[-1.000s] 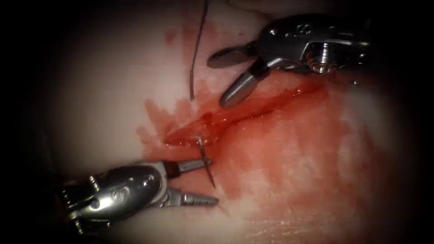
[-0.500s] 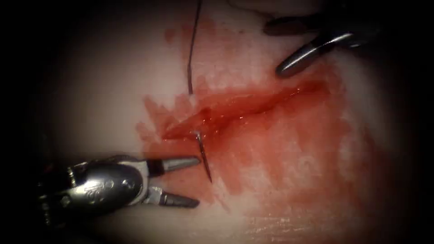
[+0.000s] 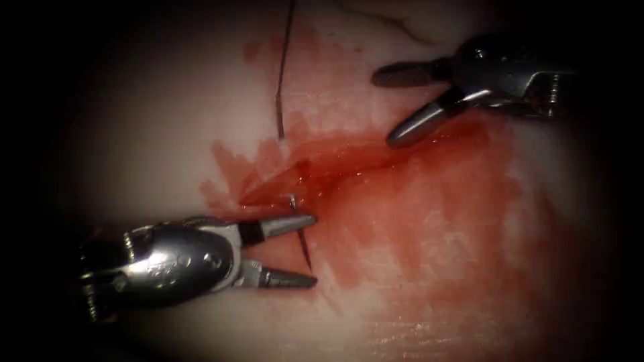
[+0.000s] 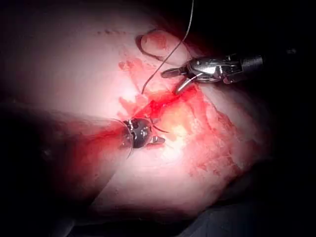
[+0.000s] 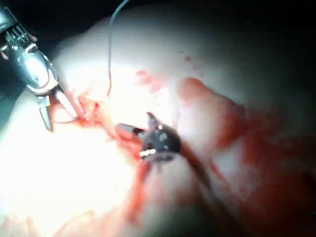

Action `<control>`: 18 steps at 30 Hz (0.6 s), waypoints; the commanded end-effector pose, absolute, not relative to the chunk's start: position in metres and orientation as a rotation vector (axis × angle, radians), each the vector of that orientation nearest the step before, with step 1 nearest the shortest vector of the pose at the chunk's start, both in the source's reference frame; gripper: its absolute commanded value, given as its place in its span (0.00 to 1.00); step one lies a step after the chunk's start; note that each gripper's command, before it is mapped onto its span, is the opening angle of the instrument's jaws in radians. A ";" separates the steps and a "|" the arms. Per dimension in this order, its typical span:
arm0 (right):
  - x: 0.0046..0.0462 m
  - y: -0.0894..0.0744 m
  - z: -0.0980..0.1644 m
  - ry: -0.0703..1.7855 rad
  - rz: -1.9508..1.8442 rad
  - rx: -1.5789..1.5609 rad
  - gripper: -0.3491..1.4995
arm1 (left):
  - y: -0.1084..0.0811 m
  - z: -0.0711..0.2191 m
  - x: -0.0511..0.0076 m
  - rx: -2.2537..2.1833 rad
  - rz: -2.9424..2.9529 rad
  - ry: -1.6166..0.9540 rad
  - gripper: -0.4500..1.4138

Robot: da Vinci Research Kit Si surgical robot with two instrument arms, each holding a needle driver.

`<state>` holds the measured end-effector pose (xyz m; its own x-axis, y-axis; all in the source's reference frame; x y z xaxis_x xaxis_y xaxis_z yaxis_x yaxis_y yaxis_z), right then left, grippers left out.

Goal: Wound Closure

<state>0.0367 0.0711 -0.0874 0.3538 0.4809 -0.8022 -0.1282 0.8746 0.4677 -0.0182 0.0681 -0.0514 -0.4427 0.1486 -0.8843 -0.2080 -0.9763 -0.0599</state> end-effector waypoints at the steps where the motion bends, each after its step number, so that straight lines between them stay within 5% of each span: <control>1: 0.0376 0.071 -0.087 1.156 0.406 0.351 0.89 | 0.068 -0.051 -0.0190 -1.518 2.505 0.097 0.58; 13: 0.0378 0.071 -0.087 1.189 0.433 0.348 0.88 | 0.070 -0.049 -0.0178 -1.420 2.502 0.174 0.55; 18: 0.0376 0.071 -0.088 1.194 0.440 0.352 0.88 | 0.068 -0.049 -0.0176 -1.361 2.401 0.020 0.31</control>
<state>0.0368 0.0706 -0.0881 0.3005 0.5060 -0.8085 -0.1428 0.8620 0.4864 -0.0172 0.0674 -0.0502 -0.4498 0.3462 -0.8233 -0.3286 -0.9213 -0.2079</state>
